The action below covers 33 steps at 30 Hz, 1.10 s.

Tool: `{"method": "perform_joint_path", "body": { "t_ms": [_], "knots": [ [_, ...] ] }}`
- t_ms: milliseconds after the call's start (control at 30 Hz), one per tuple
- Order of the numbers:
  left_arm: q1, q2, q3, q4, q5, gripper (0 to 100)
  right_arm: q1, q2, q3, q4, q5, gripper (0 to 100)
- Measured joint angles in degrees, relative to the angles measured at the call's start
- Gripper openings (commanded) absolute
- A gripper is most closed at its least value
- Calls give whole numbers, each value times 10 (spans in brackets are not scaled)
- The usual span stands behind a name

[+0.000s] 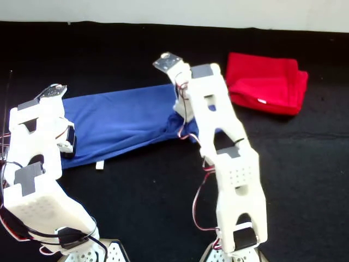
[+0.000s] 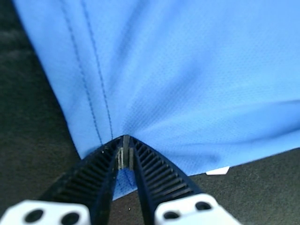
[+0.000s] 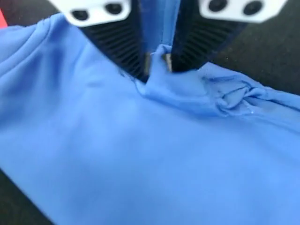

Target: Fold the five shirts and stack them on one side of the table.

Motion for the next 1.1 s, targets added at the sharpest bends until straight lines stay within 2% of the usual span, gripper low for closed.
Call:
{"method": "perform_joint_path", "body": {
  "t_ms": [133, 300, 433, 633, 767, 900, 1100],
  "knots": [
    [0, 0, 0, 0, 0, 13, 9, 82, -133, 27, -4, 166],
    [0, 0, 0, 0, 0, 13, 52, 152, -266, 30, -78, 166],
    [0, 0, 0, 0, 0, 13, 81, 162, -358, 41, -127, 170],
    [0, 0, 0, 0, 0, 13, 80, 161, -457, 136, -136, 159],
    [0, 0, 0, 0, 0, 13, 78, 161, -467, 149, -136, 0],
    [0, 0, 0, 0, 0, 13, 76, 161, -439, 152, -136, 5],
    [0, 0, 0, 0, 0, 13, 67, 155, -302, 152, -138, 6]
  ]
}}
